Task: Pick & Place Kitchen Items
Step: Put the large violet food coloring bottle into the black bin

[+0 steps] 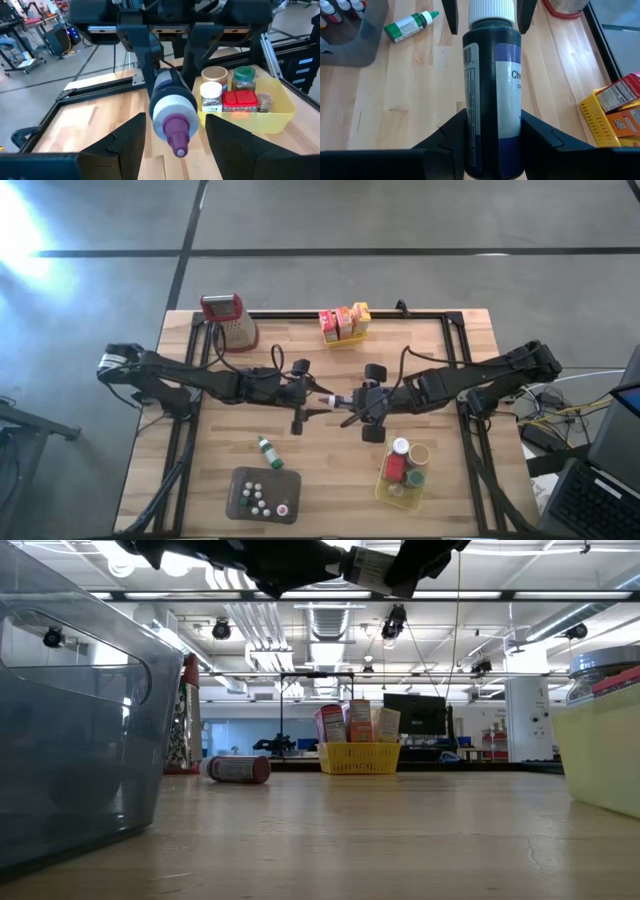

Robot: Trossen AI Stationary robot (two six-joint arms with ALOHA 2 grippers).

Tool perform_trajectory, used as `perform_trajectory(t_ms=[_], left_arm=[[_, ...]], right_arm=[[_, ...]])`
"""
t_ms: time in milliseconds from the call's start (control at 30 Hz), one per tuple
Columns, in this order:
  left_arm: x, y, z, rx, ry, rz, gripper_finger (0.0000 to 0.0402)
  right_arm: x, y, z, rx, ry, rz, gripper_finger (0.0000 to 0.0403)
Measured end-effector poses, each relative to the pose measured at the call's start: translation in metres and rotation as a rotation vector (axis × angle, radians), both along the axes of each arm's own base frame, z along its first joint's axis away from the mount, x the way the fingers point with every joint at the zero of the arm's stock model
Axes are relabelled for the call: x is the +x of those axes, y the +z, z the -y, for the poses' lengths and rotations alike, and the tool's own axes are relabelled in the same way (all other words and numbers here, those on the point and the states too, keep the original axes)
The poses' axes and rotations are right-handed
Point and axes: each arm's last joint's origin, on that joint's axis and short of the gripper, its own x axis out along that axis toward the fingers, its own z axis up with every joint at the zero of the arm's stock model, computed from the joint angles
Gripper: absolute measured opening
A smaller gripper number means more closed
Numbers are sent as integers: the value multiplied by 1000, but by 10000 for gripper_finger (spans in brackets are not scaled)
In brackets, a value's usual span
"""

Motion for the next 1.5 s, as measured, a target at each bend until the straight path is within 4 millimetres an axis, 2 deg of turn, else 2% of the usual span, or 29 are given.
perform_trajectory(t_ms=[333, 567, 967, 1067, 1267, 1500], left_arm=[[0, 2, 1, -7, -31, 26, 209], [1, 5, 0, 20, -34, 54, 209], [1, 4, -1, 22, -29, 50, 207], [1, 4, -2, 23, -20, 50, 192], [1, 4, -2, 39, -18, 46, 124], [1, 4, -2, 42, -17, 46, 121]], right_arm=[[2, 2, 0, 1, 7, 23, 141], [3, 2, 2, -1, 6, 29, 130], [3, 3, 4, 0, 2, 30, 136], [3, 3, 4, 0, 3, 29, 130], [3, 2, 4, -2, 3, 19, 140], [2, 2, 4, -6, 6, 17, 135]])
